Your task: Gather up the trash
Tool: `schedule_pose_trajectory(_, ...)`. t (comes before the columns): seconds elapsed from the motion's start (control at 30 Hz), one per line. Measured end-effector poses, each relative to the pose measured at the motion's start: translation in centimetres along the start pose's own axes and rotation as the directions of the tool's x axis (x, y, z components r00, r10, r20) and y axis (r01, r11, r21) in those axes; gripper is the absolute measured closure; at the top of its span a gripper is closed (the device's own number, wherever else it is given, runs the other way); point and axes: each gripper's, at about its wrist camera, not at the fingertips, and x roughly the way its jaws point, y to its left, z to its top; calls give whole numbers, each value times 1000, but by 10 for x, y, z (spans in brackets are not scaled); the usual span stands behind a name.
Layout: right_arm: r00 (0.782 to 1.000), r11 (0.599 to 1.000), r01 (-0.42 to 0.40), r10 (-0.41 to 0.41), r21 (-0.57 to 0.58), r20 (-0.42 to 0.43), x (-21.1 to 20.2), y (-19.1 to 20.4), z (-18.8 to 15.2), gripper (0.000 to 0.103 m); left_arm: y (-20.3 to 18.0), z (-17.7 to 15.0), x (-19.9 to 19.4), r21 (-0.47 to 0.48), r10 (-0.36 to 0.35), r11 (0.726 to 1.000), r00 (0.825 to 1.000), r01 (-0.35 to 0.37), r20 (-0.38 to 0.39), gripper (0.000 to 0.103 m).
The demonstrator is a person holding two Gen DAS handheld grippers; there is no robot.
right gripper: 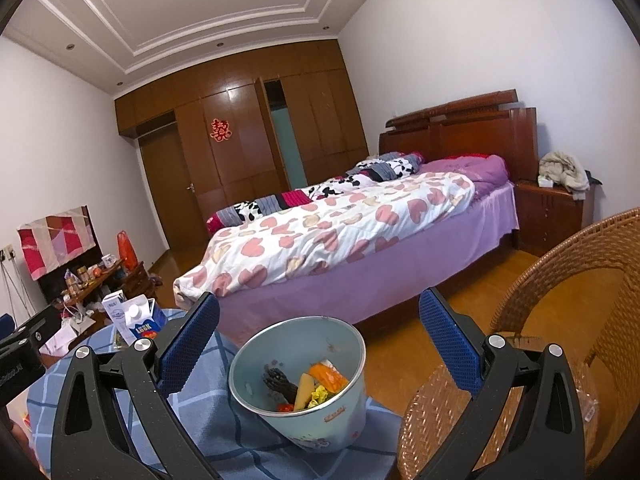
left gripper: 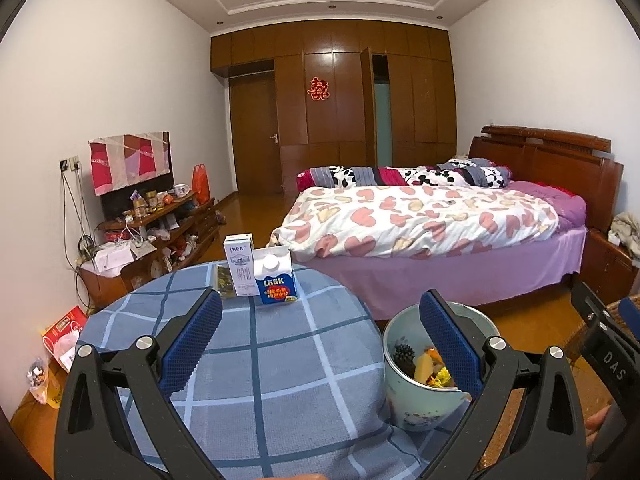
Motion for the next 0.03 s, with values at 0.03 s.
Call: schedule_pose_trajectory(0.03,1000,1000,4,-4,2,-6,2,-1,0,5,0,0,1,1,1,1000,1000,-1,-4,6)
